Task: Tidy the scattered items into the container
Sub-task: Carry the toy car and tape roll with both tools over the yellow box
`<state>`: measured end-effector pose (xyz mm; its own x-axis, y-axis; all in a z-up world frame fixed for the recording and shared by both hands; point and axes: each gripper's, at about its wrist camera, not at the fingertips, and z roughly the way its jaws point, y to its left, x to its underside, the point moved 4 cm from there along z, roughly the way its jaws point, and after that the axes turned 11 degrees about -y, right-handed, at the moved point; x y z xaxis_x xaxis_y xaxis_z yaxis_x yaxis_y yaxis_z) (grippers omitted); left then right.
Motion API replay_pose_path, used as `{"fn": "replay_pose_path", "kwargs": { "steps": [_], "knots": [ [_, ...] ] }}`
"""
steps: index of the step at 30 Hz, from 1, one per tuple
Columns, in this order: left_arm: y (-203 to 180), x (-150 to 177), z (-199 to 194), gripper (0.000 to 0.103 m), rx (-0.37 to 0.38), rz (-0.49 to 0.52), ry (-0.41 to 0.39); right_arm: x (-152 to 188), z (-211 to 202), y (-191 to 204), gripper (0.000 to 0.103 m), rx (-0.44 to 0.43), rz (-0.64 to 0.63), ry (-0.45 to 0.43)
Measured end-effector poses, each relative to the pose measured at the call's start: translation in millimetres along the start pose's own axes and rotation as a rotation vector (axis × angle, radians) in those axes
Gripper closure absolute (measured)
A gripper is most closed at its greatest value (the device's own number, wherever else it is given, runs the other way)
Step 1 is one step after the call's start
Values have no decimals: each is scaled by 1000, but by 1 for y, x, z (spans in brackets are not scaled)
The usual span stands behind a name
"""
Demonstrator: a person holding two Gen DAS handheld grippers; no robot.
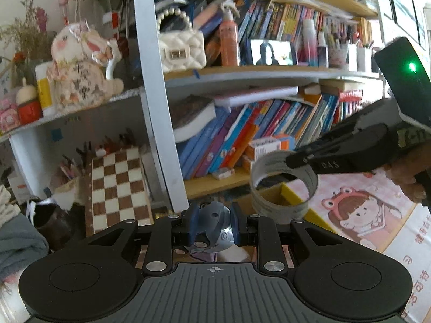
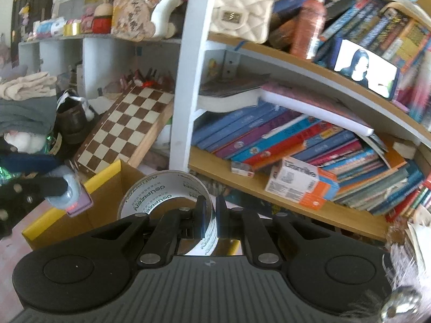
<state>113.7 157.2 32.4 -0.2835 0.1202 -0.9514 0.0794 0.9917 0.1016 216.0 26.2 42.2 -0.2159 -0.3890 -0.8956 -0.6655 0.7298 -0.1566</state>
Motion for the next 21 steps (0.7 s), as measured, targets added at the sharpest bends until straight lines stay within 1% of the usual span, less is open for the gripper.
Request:
{"fn": "replay_pose_path", "kwargs": {
  "steps": [8,15,21],
  "knots": [
    [9,33,26,80,-6,-25,115,14,41,21,96,-52,-41,78],
    [9,63,44,80,1,-37,244,27,72,36,96,-94,-81,140],
    [9,78,54,79,9,-43,313,37,95,51,96,-131,-120,180]
  ]
}}
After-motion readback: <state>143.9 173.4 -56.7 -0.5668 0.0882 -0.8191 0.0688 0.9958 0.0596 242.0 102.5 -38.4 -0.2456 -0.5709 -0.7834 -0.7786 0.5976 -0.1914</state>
